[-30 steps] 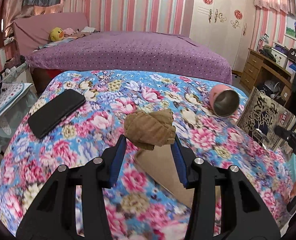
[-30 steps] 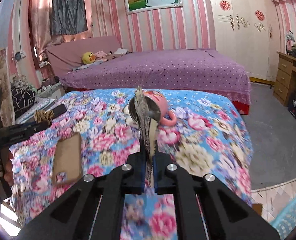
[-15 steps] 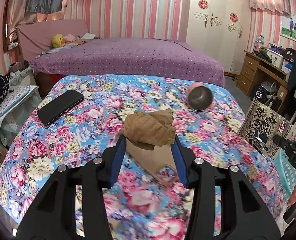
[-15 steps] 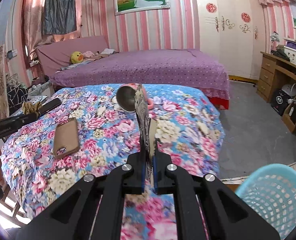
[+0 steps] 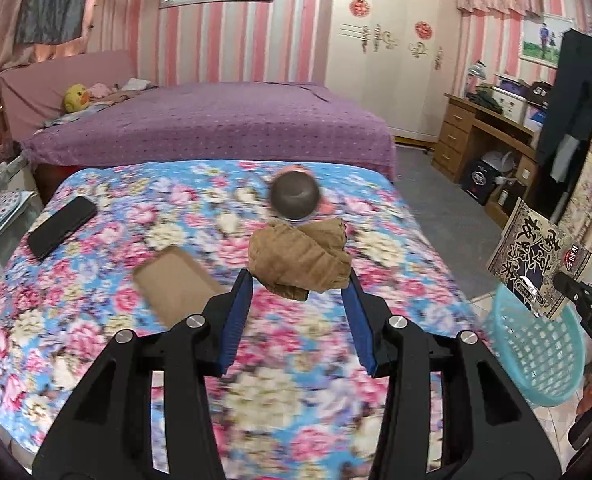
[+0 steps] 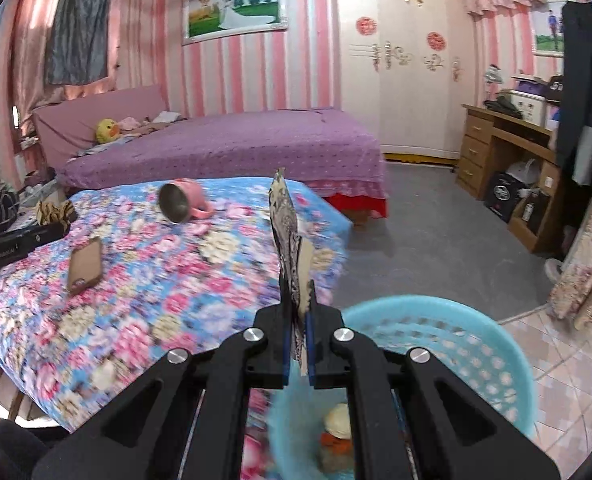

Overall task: Collect trash
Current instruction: 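Carry the brown cloth and printed packet in both tools to the blue basket, then open the left tool to drop the brown cloth while the right tool releases the packet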

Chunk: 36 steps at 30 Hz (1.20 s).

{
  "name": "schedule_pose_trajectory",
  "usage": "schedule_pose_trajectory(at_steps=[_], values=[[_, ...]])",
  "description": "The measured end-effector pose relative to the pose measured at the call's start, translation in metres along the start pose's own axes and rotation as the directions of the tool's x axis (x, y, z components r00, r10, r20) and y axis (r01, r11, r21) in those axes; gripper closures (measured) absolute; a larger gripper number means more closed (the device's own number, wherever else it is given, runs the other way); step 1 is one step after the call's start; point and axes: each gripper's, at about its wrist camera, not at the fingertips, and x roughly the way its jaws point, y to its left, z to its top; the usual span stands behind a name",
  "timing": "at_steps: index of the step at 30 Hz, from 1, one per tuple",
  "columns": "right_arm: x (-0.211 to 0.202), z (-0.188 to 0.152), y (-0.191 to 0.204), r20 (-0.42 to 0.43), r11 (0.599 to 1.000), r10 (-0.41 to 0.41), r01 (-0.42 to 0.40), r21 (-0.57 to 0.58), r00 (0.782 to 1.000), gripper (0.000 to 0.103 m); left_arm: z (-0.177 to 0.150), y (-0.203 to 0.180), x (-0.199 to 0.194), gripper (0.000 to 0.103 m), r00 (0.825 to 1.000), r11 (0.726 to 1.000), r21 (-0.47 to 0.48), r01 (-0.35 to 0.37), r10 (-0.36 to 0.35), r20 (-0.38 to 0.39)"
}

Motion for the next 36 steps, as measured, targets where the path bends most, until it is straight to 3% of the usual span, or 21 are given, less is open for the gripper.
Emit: schedule_pose_trajectory(at_steps=[12, 21, 29, 32, 34, 36], values=[[-0.039, -0.026, -0.089, -0.011, 0.986, -0.153, 0.153, 0.060, 0.988, 0.097, -0.017, -0.099, 0.020, 0.058, 0.992, 0.990, 0.066, 0.126, -0.124, -0.035], [-0.054, -0.050, -0.135, -0.040, 0.964, -0.233, 0.236, 0.122, 0.972, 0.097, -0.034, -0.165, 0.041, 0.058, 0.971, 0.963, 0.131, 0.234, -0.226, -0.076], [-0.053, -0.064, -0.146, -0.044, 0.955, -0.246, 0.250, 0.157, 0.968, 0.097, -0.048, -0.213, 0.058, 0.056, 0.944, 0.927, 0.190, 0.324, -0.306, -0.121], [-0.049, -0.069, -0.148, -0.053, 0.954, -0.246, 0.252, 0.166, 0.968, 0.097, -0.053, -0.227, 0.061, 0.052, 0.939, 0.915, 0.218, 0.340, -0.317, -0.137], [-0.047, -0.072, -0.149, -0.059, 0.953, -0.246, 0.252, 0.168, 0.968, 0.097, -0.054, -0.233, 0.061, 0.042, 0.935, 0.909, 0.225, 0.350, -0.325, -0.143], [-0.045, -0.073, -0.148, -0.063, 0.952, -0.246, 0.253, 0.170, 0.967, 0.097, -0.055, -0.235, 0.060, 0.023, 0.936, 0.908, 0.231, 0.349, -0.326, -0.134]])
